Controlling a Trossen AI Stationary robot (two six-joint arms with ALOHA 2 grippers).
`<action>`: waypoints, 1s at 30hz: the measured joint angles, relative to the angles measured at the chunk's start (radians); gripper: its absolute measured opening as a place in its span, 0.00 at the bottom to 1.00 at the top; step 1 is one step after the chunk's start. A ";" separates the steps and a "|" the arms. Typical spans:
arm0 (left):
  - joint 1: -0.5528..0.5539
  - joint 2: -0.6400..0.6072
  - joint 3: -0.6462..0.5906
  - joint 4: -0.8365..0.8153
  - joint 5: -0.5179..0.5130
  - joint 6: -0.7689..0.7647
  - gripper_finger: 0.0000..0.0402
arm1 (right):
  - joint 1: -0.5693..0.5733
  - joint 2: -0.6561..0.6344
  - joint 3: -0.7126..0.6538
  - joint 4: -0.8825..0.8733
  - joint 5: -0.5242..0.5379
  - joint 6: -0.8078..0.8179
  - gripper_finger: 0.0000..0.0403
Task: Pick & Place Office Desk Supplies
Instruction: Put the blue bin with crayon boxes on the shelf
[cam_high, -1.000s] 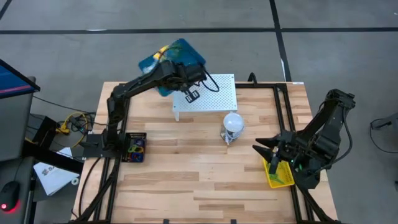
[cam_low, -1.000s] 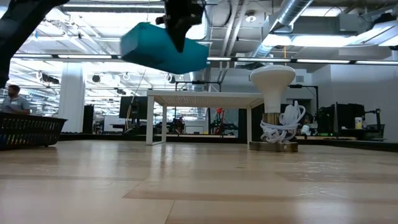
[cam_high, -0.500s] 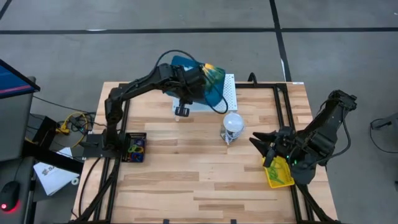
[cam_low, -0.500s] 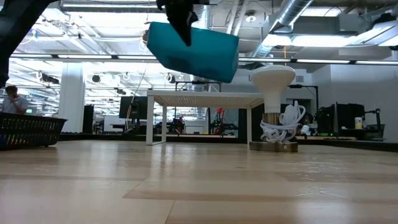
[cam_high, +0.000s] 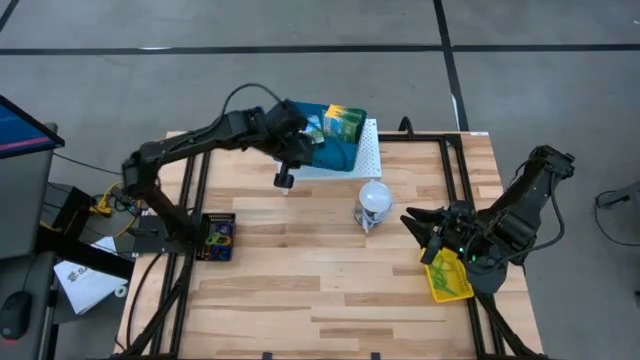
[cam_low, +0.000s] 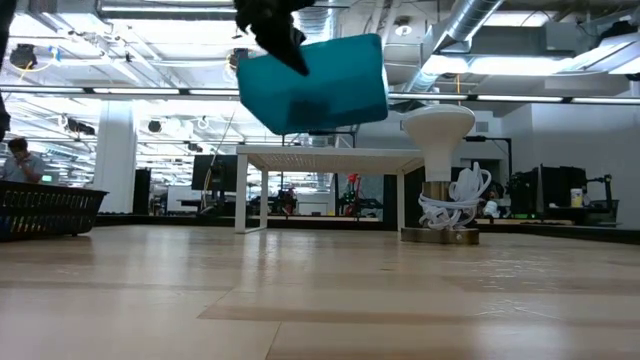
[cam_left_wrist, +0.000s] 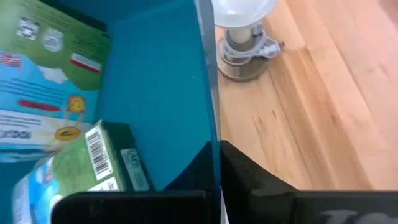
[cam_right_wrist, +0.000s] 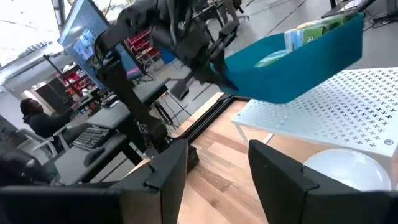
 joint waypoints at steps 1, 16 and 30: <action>0.000 -0.028 -0.056 0.046 -0.002 -0.002 0.00 | -0.005 0.004 0.000 0.007 0.000 0.000 0.42; -0.031 -0.145 -0.430 0.313 -0.119 -0.032 0.00 | -0.101 0.079 0.000 0.127 -0.012 0.000 0.42; -0.031 -0.147 -0.429 0.350 -0.161 -0.036 0.19 | -0.119 0.079 0.000 0.150 -0.010 -0.029 0.42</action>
